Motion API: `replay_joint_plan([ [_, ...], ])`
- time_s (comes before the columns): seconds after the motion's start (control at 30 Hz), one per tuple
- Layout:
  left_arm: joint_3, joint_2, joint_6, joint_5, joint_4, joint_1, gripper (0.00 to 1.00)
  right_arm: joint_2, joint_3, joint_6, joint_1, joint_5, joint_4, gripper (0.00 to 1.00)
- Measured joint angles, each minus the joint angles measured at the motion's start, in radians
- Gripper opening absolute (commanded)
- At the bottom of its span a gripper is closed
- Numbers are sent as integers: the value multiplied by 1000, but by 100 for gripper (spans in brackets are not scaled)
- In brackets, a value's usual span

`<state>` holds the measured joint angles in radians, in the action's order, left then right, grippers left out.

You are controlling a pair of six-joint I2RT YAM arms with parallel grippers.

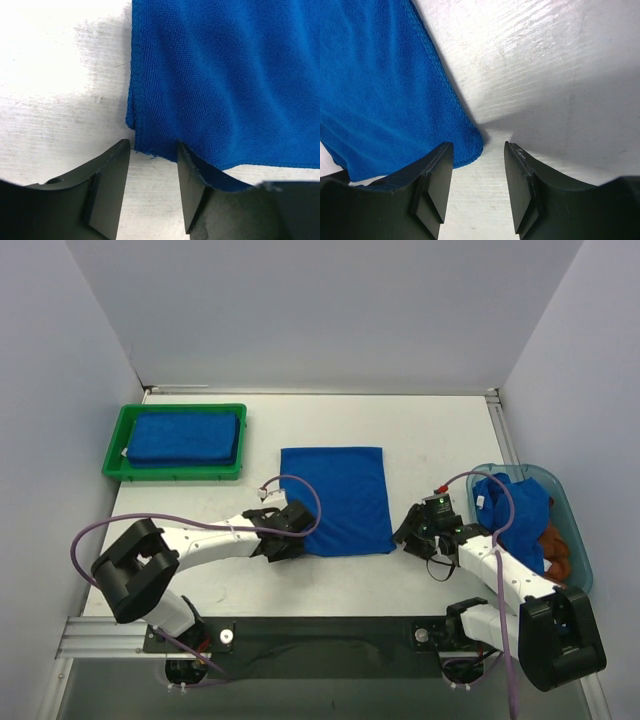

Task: Fold and stack the towels
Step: Fold the towel

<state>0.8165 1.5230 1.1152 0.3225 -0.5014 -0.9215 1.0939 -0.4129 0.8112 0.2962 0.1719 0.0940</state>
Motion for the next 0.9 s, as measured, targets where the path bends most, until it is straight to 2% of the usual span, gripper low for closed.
replay_joint_plan([
  [0.13, 14, 14, 3, 9, -23, -1, 46, 0, 0, 0, 0, 0, 0, 45],
  [0.3, 40, 39, 0, 14, -53, -1, 29, 0, 0, 0, 0, 0, 0, 45],
  [0.47, 41, 39, 1, 23, -69, -5, 23, -2, 0, 0, 0, 0, 0, 45],
  [0.57, 41, 35, 4, 25, -77, -7, 16, -2, 0, 0, 0, 0, 0, 45],
  [0.9, 45, 26, 0, 24, -129, -9, 13, 7, 0, 15, 0, 0, 0, 39],
])
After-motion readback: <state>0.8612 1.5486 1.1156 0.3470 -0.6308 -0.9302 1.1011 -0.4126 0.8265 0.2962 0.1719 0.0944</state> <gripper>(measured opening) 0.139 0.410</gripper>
